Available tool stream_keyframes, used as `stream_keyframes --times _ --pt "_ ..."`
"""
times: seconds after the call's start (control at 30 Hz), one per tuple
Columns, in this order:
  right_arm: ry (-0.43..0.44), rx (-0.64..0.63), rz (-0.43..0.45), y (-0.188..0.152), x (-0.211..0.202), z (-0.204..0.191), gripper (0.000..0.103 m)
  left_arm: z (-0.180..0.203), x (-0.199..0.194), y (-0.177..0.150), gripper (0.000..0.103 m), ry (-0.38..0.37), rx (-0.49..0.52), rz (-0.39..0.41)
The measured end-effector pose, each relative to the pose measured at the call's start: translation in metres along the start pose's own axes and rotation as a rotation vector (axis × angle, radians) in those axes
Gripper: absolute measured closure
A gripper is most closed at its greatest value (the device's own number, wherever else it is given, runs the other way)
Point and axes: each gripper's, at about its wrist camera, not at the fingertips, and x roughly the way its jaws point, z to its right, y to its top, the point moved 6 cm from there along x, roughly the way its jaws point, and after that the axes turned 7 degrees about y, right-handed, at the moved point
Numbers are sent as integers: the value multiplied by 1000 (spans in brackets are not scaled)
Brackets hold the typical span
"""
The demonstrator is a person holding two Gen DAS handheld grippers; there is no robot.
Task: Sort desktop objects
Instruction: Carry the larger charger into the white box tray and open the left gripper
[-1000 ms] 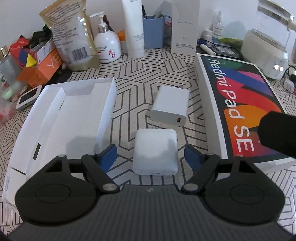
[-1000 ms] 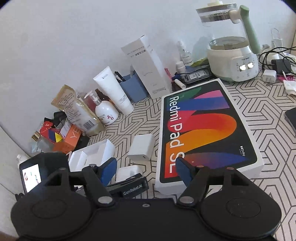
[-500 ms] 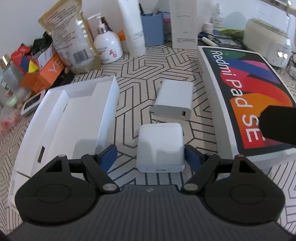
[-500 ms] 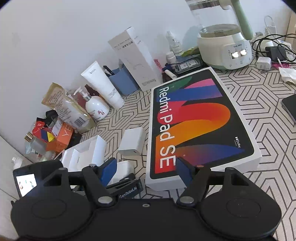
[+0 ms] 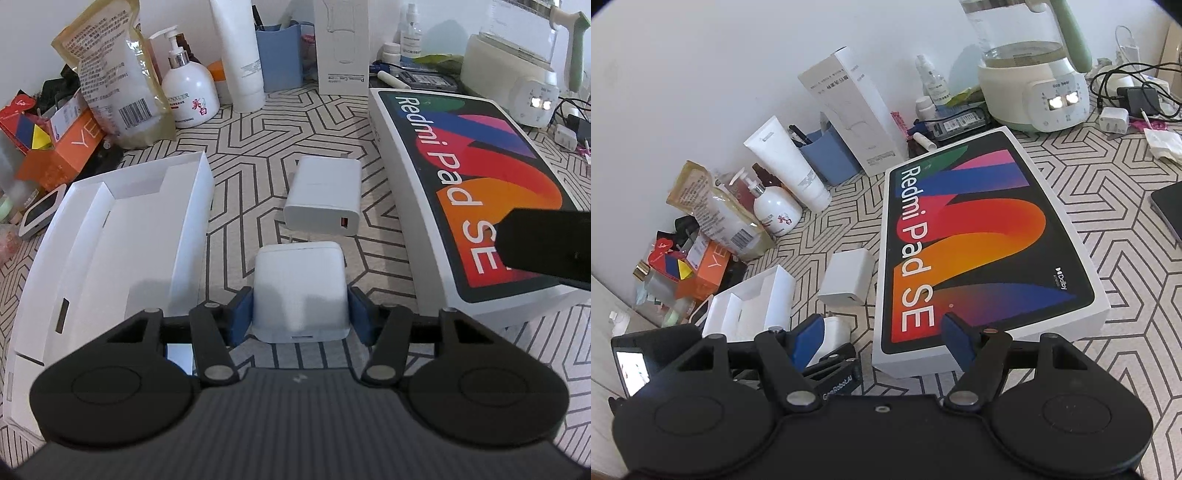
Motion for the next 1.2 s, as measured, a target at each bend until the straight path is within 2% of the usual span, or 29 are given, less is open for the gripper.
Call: stream_keyframes --times 0.07,0.17,0.27,0.43,0.87,0.97,1.07,1.2 --pt "-3 4 0 0 0 0 28 -1 2 0 49 -6 -12 -11" --pt "-6 1 -2 -1 1 0 28 -6 6 -3 46 -16 -89 -52" --pt "-9 -2 -3 -1 1 0 28 -7 7 -2 45 -24 -93 -67" --pt "-16 -5 -5 -1 2 1 28 -5 6 -3 49 -34 -83 -53" --pt "-29 10 -12 -3 4 3 28 -9 5 -4 50 -39 -81 -42" --pt "-30 9 -14 -4 4 3 28 -14 1 -5 50 -72 -107 -59" --pt "-33 -6 -20 -6 5 1 28 -21 -6 -7 50 -100 -112 -44" --pt "-32 -18 -29 -7 7 -2 28 -28 -18 -7 50 -93 -104 1"
